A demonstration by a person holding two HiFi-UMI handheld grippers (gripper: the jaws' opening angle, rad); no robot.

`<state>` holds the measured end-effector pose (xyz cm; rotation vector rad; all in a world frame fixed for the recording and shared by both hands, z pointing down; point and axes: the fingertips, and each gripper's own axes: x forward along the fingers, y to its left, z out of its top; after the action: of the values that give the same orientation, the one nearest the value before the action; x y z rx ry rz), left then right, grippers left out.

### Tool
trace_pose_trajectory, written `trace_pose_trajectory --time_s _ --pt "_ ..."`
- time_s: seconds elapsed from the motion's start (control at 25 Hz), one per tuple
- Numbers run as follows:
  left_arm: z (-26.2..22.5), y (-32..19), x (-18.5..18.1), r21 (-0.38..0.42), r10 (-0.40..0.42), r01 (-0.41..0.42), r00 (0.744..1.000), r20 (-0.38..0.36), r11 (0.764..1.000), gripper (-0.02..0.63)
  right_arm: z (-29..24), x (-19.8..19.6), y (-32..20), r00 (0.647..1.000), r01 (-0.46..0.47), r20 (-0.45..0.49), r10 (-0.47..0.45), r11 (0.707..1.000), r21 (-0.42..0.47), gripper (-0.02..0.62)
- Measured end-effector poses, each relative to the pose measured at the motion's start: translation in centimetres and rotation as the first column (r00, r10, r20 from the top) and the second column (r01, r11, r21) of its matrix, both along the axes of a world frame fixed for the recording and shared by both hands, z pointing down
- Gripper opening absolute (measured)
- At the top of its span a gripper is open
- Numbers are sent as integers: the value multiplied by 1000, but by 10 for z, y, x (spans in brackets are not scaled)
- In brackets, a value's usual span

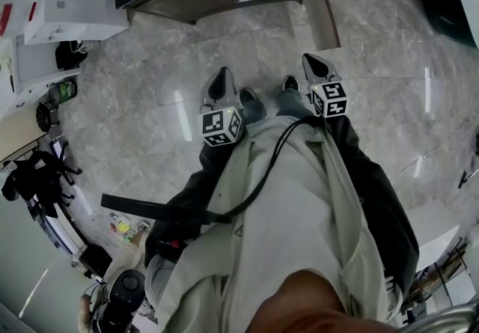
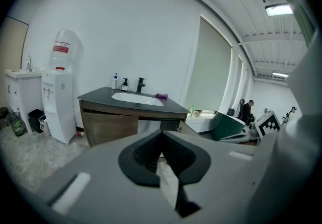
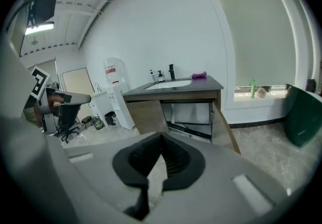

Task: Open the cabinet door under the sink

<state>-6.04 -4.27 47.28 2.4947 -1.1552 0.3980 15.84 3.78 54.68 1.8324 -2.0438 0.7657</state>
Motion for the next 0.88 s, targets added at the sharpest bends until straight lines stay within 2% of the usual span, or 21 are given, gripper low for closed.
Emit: trace_pose_trajectory --time_s 0.28,0.48,0.88 --pt "4 -19 -9 -5 -22 22 1000 5 1000 6 11 -25 -6 996 86 -6 -86 996 -38 0" --pt "5 -13 -21 -23 -26 26 1000 12 999 6 4 -31 5 998 69 13 -68 997 -25 0" --pt "16 -7 0 -47 22 -20 999 33 999 6 3 -24 14 997 77 9 -77 997 -28 0"
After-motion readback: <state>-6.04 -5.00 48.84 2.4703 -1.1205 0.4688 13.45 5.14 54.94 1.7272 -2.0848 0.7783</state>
